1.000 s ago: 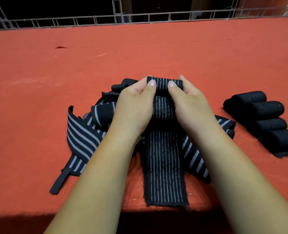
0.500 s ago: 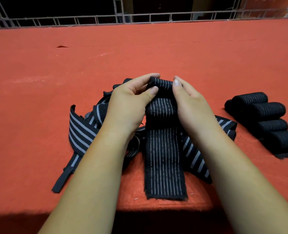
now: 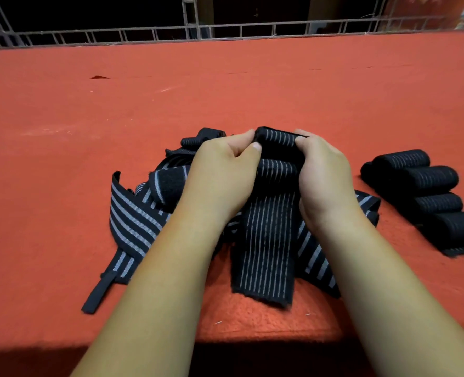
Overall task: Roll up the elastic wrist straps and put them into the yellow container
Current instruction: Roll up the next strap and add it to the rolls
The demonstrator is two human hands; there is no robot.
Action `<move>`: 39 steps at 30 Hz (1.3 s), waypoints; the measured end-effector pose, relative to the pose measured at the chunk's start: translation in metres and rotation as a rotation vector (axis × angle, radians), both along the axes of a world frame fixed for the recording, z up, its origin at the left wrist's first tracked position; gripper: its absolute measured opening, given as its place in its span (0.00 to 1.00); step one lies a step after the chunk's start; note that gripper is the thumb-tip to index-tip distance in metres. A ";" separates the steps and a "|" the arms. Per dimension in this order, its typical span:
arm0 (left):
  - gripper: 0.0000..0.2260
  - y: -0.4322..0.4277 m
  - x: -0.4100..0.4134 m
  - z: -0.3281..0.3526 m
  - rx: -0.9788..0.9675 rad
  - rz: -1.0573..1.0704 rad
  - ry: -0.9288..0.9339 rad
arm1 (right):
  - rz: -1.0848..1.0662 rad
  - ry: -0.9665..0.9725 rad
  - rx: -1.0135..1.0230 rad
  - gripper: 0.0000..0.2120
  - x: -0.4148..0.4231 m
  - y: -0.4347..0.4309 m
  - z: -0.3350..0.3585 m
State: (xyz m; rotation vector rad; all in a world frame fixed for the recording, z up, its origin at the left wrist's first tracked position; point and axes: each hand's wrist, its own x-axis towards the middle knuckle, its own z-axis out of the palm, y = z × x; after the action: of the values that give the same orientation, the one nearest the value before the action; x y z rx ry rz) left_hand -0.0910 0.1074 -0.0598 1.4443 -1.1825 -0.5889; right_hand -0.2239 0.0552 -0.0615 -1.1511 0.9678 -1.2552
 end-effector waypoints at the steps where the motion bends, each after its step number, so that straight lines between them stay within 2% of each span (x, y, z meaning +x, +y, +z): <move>1: 0.19 0.001 -0.002 0.001 0.009 0.008 -0.032 | -0.019 -0.004 -0.004 0.28 0.000 0.000 0.000; 4: 0.22 0.002 -0.004 0.002 0.034 0.001 -0.012 | -0.010 0.016 -0.018 0.36 0.000 -0.001 -0.002; 7: 0.25 0.005 -0.005 0.002 0.015 0.022 0.026 | 0.037 0.083 -0.066 0.33 -0.001 0.001 -0.005; 10: 0.22 0.003 -0.002 -0.003 -0.036 0.089 0.102 | 0.062 0.132 -0.132 0.28 0.000 0.000 -0.010; 15: 0.20 -0.002 0.005 -0.006 -0.060 0.129 0.142 | 0.103 0.140 -0.167 0.29 0.003 -0.005 -0.014; 17: 0.13 -0.001 0.007 -0.007 -0.083 0.112 0.145 | 0.104 0.132 -0.151 0.31 0.004 -0.006 -0.013; 19: 0.09 0.000 0.010 -0.008 -0.116 0.093 0.148 | 0.127 0.120 -0.105 0.25 0.004 -0.006 -0.011; 21: 0.11 0.001 0.011 -0.007 -0.136 0.079 0.149 | 0.165 0.119 -0.064 0.14 0.003 -0.006 -0.012; 23: 0.13 0.002 0.010 -0.006 -0.157 0.065 0.145 | 0.167 0.124 -0.027 0.09 0.002 -0.007 -0.013; 27: 0.14 0.003 0.011 -0.006 -0.158 0.034 0.159 | 0.250 0.093 0.062 0.17 0.003 -0.009 -0.013; 31: 0.17 0.004 0.013 -0.006 -0.154 -0.021 0.194 | 0.259 0.107 0.028 0.24 0.002 -0.007 -0.014; 37: 0.14 0.000 0.011 -0.005 -0.084 -0.008 0.297 | 0.191 -0.013 0.009 0.18 0.003 -0.007 -0.012; 39: 0.12 -0.001 0.009 -0.004 -0.051 0.002 0.303 | 0.172 0.023 -0.026 0.18 0.003 -0.008 -0.013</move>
State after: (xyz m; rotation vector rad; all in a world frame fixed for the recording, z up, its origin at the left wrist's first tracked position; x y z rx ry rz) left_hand -0.0818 0.1068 -0.0636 1.2614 -0.9495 -0.7422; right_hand -0.2207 0.0468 -0.0749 -1.2443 0.8518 -1.1213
